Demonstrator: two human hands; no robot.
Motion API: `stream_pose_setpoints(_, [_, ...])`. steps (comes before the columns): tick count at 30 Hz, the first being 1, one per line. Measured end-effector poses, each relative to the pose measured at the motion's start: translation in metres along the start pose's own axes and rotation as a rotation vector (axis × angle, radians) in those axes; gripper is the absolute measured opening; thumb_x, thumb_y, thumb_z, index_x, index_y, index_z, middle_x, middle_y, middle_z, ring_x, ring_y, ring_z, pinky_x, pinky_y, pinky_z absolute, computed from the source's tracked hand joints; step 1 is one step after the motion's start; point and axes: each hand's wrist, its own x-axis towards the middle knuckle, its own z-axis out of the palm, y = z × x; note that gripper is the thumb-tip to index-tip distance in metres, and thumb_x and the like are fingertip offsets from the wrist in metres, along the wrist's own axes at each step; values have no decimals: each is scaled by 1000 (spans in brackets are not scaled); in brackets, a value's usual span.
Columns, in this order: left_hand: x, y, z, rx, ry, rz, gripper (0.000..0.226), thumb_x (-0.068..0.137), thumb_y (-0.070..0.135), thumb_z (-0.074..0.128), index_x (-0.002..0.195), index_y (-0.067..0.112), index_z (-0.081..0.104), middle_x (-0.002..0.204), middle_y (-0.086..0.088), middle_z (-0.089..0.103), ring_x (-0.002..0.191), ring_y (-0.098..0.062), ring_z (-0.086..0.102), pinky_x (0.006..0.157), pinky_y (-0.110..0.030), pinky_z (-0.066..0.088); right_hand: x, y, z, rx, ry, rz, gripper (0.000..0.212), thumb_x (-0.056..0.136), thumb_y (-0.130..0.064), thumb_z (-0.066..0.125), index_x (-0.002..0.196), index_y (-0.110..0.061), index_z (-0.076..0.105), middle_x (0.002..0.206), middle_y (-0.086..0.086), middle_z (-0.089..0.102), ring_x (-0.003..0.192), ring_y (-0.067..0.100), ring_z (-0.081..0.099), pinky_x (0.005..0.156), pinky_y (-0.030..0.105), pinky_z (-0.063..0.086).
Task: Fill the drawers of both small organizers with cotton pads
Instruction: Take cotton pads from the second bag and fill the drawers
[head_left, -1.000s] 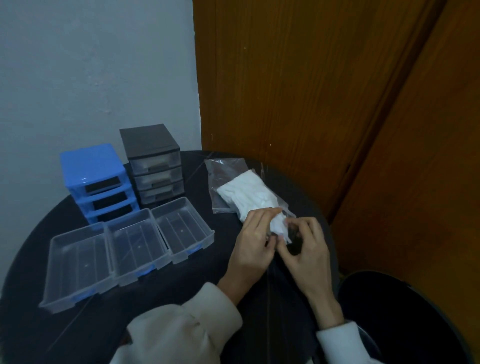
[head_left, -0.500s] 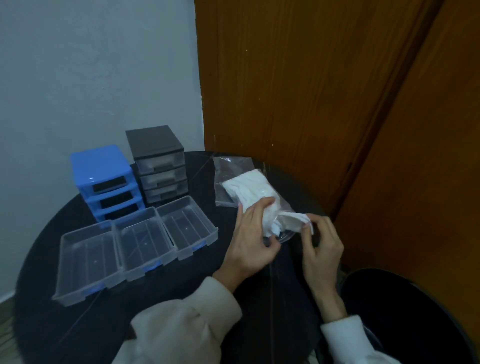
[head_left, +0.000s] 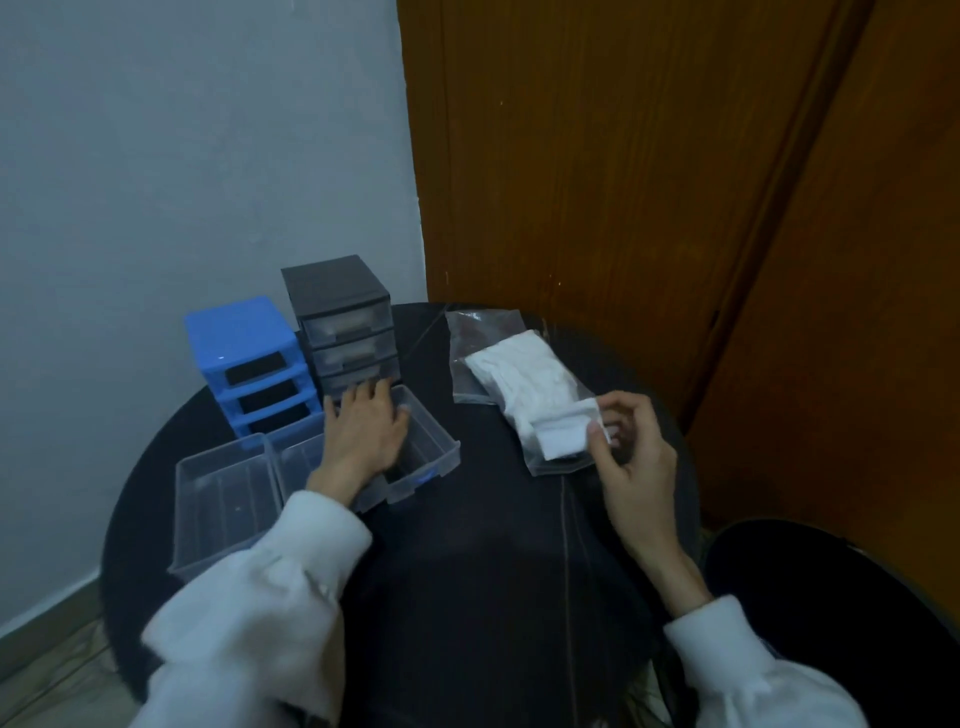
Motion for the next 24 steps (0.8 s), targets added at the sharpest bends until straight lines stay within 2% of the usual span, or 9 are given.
stream_pose_setpoints(3, [-4, -1, 5, 38, -18, 25, 47, 98, 23, 36, 143, 11, 28, 147, -14, 35, 135, -31, 32, 115, -51, 14, 3, -9, -2, 94, -90, 57, 26, 87, -3, 60, 101, -21, 48, 85, -8, 57, 74, 7, 59, 64, 15, 47])
stream_pose_setpoints(7, [-17, 5, 1, 15, 24, 112, 46, 93, 12, 40, 140, 11, 36, 134, -14, 47, 124, -31, 43, 109, -43, 27, 7, -18, -2, 62, -229, -1, 16, 88, -1, 59, 86, -17, 58, 79, -9, 56, 65, 14, 54, 58, 30, 43])
stream_pose_setpoints(11, [-39, 13, 6, -236, 56, 224, 41, 91, 4, 44, 132, 12, 48, 123, -10, 54, 114, -26, 49, 95, -39, 41, 10, -31, 5, 90, -382, 23, 17, 88, -2, 58, 88, -17, 67, 73, -16, 60, 61, 6, 50, 57, 14, 36])
stream_pose_setpoints(14, [-52, 19, 12, -363, 78, 306, 38, 91, 4, 47, 127, 15, 53, 119, -6, 56, 111, -23, 50, 93, -39, 42, 11, -37, 13, 20, -528, 45, 19, 88, -6, 58, 91, -21, 69, 88, -4, 67, 74, 12, 57, 64, 18, 44])
stream_pose_setpoints(16, [-55, 21, 14, -406, 92, 336, 38, 89, 3, 48, 125, 15, 55, 117, -5, 58, 110, -21, 52, 94, -34, 41, 11, -41, 18, -103, -620, 36, 18, 88, -9, 58, 94, -23, 68, 88, 0, 65, 77, 9, 58, 69, 21, 47])
stream_pose_setpoints(18, [-55, 22, 15, -435, 100, 335, 42, 86, -3, 46, 124, 13, 56, 117, -5, 59, 111, -20, 52, 95, -33, 41, 9, -43, 22, -208, -732, 13, 17, 89, -10, 57, 95, -23, 67, 83, -2, 62, 74, 6, 56, 66, 19, 46])
stream_pose_setpoints(21, [-54, 21, 17, -402, 109, 338, 51, 82, -10, 45, 125, 15, 55, 118, -3, 58, 112, -19, 51, 95, -34, 42, 5, -47, 24, -339, -823, -44, 16, 88, -12, 56, 96, -20, 68, 72, -16, 52, 66, -5, 50, 59, 12, 38])
stream_pose_setpoints(22, [-53, 20, 17, -394, 110, 341, 53, 81, -11, 45, 126, 15, 54, 119, -3, 58, 113, -19, 51, 95, -34, 42, 3, -48, 24, -369, -827, -70, 17, 88, -15, 55, 97, -20, 68, 76, -18, 53, 70, -7, 50, 61, 11, 37])
stream_pose_setpoints(24, [-53, 20, 17, -386, 113, 346, 53, 81, -11, 45, 127, 15, 54, 120, -3, 58, 113, -18, 50, 95, -33, 42, 0, -48, 25, -444, -824, -161, 18, 88, -21, 55, 99, -19, 69, 97, -13, 59, 89, -2, 52, 73, 16, 39])
